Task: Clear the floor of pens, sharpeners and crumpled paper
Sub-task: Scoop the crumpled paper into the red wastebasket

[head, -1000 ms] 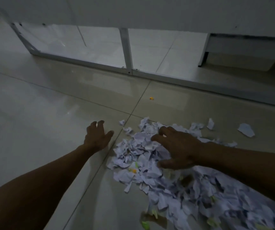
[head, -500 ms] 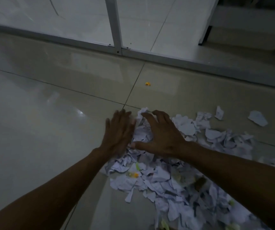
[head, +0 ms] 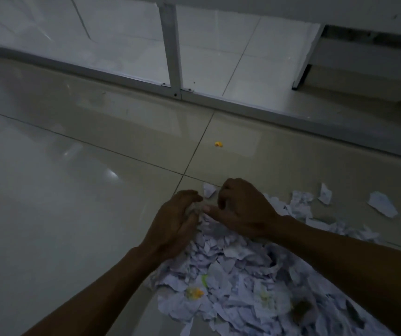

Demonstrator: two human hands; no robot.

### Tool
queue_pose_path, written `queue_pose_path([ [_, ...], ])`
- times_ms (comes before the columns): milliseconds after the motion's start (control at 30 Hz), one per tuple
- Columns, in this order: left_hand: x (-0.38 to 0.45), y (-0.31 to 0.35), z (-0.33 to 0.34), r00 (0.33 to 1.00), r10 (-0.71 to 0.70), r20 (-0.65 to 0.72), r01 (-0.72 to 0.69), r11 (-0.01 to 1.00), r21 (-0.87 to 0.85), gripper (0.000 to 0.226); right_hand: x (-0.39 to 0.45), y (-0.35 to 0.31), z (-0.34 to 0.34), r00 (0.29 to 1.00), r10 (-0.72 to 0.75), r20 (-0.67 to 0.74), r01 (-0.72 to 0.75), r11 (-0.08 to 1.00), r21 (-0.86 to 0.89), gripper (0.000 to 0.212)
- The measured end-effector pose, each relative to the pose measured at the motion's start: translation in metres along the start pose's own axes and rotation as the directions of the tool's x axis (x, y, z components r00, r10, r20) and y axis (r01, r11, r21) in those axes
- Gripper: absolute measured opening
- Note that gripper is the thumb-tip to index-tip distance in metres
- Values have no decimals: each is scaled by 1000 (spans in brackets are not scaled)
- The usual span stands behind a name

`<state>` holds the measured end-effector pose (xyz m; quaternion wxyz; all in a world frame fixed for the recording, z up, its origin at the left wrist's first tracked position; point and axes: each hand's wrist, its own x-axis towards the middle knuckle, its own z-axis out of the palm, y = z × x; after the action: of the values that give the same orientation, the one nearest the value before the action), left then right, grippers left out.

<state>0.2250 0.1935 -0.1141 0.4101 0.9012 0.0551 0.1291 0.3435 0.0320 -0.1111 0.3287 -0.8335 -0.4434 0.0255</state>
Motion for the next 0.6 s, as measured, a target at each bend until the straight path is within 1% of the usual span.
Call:
queue_pose_path([
  [67,12,0,0,999,-31,-13,31,999,21,50,9,4,1,994,52,-101,-56,998,-32,55],
  [133,27,0,6,994,-94,49,91,994,63,56,28,10,1,974,144,-176,-156,986,-55,42],
  [167,34,0,9,990,-94,109,84,991,100,57,40,14,2,964,190,-184,-203,978,-52,37],
  [200,41,0,13,982,-65,180,40,990,137,57,53,20,3,961,233,-152,-243,969,-52,34],
  [233,46,1,16,966,-32,256,-11,986,165,56,65,25,4,960,271,-76,-275,960,-54,38],
  [267,49,2,19,945,-21,327,-44,981,189,56,77,31,4,953,302,32,-300,952,-58,46],
  [333,48,0,24,905,-65,420,-37,972,230,53,99,42,4,900,356,253,-337,934,-116,62],
  [400,39,0,28,895,-98,436,10,980,200,49,110,52,3,836,382,393,-326,923,-203,67],
  [433,33,-1,29,894,-99,438,21,984,178,51,111,55,2,821,376,430,-307,925,-223,67],
  [467,27,0,29,891,-97,443,26,986,163,54,107,55,-1,822,358,442,-285,932,-224,67],
  [533,18,3,27,888,-93,450,31,989,143,62,93,49,-6,855,314,412,-258,948,-187,64],
  [600,12,10,26,899,-90,428,49,993,105,71,70,37,-12,874,294,387,-265,956,-128,61],
])
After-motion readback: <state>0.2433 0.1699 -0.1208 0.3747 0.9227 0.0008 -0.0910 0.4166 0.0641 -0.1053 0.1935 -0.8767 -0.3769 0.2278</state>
